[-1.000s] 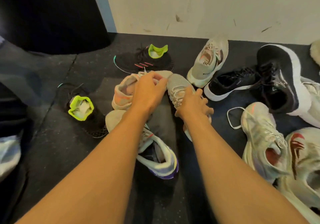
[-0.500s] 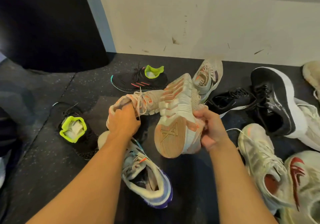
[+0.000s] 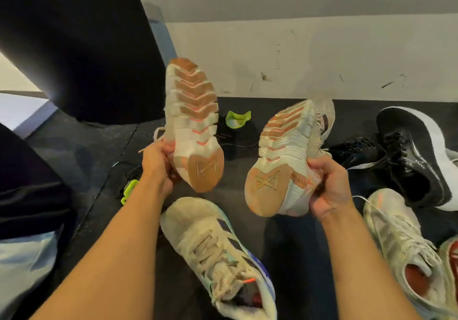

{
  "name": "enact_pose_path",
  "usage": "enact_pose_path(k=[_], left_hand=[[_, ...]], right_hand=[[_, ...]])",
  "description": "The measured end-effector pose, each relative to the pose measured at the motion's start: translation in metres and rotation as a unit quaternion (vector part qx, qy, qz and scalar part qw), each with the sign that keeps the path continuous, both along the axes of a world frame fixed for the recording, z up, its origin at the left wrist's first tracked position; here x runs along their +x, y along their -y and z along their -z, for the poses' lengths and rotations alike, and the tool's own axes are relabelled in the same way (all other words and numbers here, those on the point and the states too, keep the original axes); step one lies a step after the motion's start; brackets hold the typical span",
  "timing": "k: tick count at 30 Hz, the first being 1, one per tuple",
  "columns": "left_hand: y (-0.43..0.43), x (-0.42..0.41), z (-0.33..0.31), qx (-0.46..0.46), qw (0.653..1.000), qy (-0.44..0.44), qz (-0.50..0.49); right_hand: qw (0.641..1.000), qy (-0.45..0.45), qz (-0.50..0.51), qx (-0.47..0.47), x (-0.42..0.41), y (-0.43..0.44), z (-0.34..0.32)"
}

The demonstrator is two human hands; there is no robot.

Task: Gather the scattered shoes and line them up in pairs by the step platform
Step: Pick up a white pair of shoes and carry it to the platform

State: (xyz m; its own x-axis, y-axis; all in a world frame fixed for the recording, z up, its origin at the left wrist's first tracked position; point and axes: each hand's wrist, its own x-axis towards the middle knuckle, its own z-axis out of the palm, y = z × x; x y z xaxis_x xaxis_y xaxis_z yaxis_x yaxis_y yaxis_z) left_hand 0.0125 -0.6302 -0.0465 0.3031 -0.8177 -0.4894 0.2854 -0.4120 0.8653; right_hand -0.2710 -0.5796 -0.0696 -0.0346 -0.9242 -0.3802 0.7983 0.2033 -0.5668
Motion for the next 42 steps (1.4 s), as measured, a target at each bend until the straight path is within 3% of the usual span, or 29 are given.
enact_pose_path(k=[4,6,9,11,12,13,14,15,16,19,22,25,27,31,36,39,42], left_hand=[[-0.004,0.009,-0.014,-0.047,0.977,-0.207,0.005],[-0.008,0.008,-0.018,-0.043,0.972,-0.229,-0.002],[-0.012,0.003,-0.022,-0.043,0.991,-0.126,-0.020],[-0.008,-0.003,-0.022,-0.044,0.999,0.027,0.004],[-0.006,-0.008,-0.023,-0.031,0.987,0.148,0.056],[-0.004,-0.013,-0.022,-0.006,0.943,0.309,0.126],[-0.005,-0.022,-0.023,0.022,0.865,0.465,0.188],[-0.010,-0.033,-0.023,0.036,0.780,0.579,0.234],[-0.016,-0.046,-0.023,0.040,0.719,0.639,0.271],[-0.044,-0.084,-0.008,0.053,0.627,0.680,0.375],[-0.053,-0.106,0.002,0.028,0.565,0.702,0.433],[-0.048,-0.102,-0.010,0.080,0.547,0.701,0.451],[-0.052,-0.095,-0.015,0.094,0.525,0.703,0.470],[-0.084,-0.097,-0.026,0.033,0.506,0.718,0.476],[-0.103,-0.090,-0.094,0.045,0.573,0.653,0.493],[-0.117,-0.086,-0.168,0.071,0.607,0.606,0.509],[-0.133,-0.077,-0.266,0.091,0.613,0.577,0.532]], right_hand=[[0.999,-0.044,0.003,0.022,-0.006,-0.002,-0.002],[0.998,-0.056,-0.009,0.029,-0.006,-0.003,-0.005],[0.983,-0.179,-0.030,0.038,-0.003,-0.002,-0.015],[0.942,-0.324,-0.051,0.066,0.001,-0.001,-0.018],[0.904,-0.416,-0.064,0.077,0.003,-0.001,-0.018],[0.848,-0.517,-0.079,0.079,0.006,-0.002,-0.017],[0.784,-0.609,-0.096,0.075,0.010,-0.004,-0.016],[0.717,-0.683,-0.118,0.077,0.016,-0.008,-0.014],[0.661,-0.731,-0.146,0.086,0.021,-0.012,-0.010],[0.577,-0.779,-0.219,0.106,0.043,-0.026,0.003],[0.544,-0.811,-0.202,0.076,0.055,-0.040,0.013],[0.518,-0.845,-0.104,0.080,0.052,-0.063,0.015],[0.488,-0.860,-0.094,0.113,0.048,-0.082,0.017],[0.453,-0.821,-0.313,0.150,0.034,-0.105,0.018],[0.381,-0.835,-0.384,0.098,0.033,-0.096,-0.056],[0.350,-0.830,-0.430,0.064,0.039,-0.100,-0.142],[0.318,-0.827,-0.463,0.023,0.042,-0.111,-0.250]])
